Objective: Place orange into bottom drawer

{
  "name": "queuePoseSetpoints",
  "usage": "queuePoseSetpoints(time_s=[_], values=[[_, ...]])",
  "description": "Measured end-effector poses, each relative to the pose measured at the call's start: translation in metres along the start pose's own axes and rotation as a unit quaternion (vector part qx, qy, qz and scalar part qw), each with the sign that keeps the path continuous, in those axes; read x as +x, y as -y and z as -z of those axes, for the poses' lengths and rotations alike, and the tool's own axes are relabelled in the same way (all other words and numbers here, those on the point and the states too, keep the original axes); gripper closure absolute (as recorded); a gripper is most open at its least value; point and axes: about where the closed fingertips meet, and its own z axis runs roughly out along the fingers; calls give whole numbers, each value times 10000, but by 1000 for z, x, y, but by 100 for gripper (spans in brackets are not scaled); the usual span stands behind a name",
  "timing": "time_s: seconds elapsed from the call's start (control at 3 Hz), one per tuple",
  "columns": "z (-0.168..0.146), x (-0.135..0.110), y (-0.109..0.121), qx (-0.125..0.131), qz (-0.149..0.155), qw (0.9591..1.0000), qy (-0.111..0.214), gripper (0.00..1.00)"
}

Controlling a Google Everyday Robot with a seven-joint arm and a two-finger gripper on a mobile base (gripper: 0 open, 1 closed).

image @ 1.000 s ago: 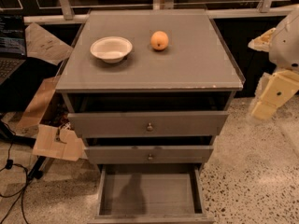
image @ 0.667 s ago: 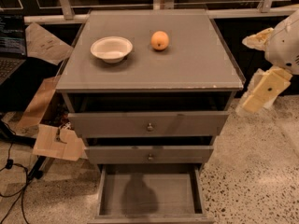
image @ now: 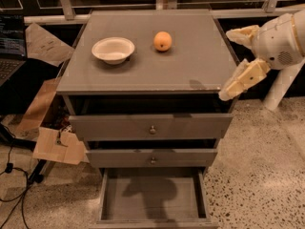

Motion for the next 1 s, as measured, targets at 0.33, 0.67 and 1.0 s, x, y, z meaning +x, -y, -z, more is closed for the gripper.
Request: queuePoseSetpoints(time_s=[0.33, 0.67, 1.0], values=[[-26, -4, 27, 145, -306, 9990, 299, 0], [-56, -7, 52, 367, -944, 9945, 254, 0], [-58, -10, 53, 363, -1217, 9915, 285, 0]])
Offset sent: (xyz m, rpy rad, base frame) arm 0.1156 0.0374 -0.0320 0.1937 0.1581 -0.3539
